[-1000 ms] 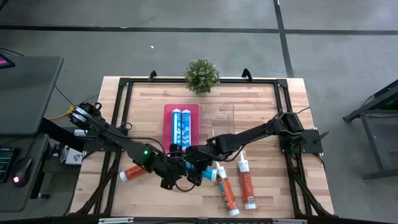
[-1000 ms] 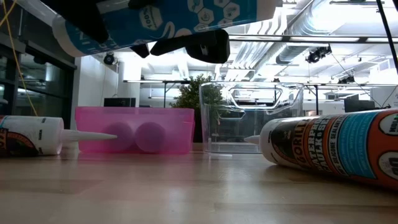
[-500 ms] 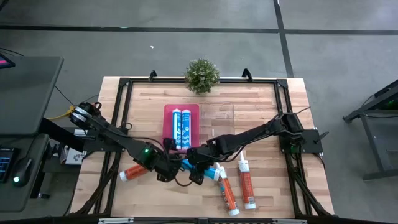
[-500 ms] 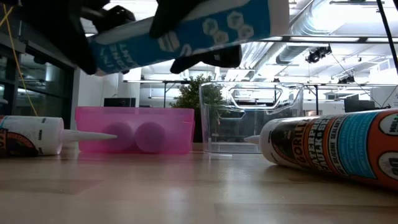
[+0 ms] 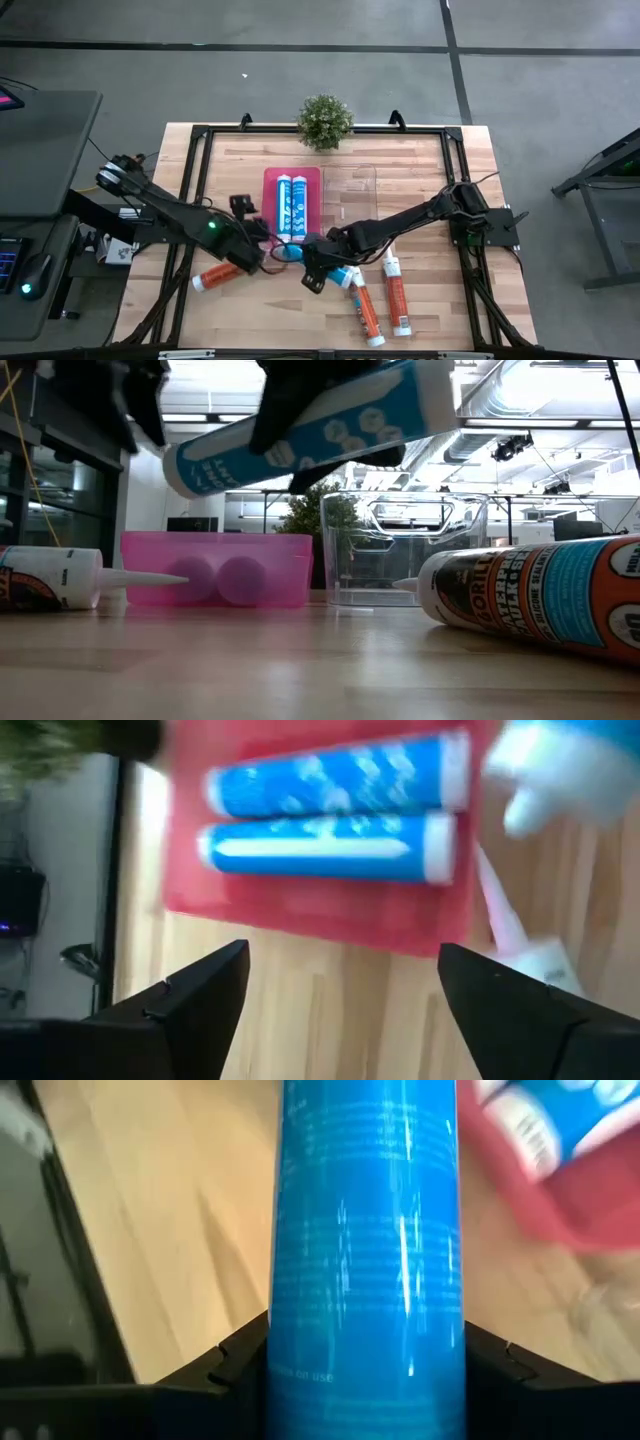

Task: Pick & place silicon tubes, Sealant and Lysol wipes
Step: Put the blue sealant into the pink bin

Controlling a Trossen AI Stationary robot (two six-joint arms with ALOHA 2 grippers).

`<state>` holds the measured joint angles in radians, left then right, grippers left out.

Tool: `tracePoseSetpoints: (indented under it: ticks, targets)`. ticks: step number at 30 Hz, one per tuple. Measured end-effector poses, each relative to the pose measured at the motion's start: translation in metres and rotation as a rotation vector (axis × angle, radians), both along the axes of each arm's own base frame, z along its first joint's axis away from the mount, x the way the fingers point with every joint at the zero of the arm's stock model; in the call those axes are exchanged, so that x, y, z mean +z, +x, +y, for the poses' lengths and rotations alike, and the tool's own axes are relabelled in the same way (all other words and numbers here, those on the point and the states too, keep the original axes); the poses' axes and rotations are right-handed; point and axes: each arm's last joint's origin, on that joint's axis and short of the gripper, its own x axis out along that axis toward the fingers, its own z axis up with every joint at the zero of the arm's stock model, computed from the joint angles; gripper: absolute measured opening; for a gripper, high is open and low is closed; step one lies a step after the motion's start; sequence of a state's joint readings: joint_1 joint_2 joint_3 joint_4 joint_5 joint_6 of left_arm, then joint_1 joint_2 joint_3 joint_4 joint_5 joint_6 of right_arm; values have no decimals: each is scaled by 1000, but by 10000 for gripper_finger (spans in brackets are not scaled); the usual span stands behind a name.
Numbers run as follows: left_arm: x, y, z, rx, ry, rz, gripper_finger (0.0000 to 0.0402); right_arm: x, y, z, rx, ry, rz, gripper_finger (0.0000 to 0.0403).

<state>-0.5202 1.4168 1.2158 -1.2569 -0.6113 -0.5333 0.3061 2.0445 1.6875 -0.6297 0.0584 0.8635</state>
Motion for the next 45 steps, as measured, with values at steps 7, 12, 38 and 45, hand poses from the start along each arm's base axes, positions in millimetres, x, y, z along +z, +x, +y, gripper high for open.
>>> tracePoseSetpoints:
  ticks: [7,12,38,45]
  targets:
    - [37,-34,18,106,-68,-263,303,6,8,1,-131,-61,-132,203]
    - [38,-60,31,204,-143,-389,302,5,10,5,-243,-86,-247,203]
    - [13,-57,23,367,-490,-1099,302,2,-29,-14,-491,74,-878,203]
    - [21,-53,25,423,-496,-1207,302,20,-19,-19,-428,21,-900,203]
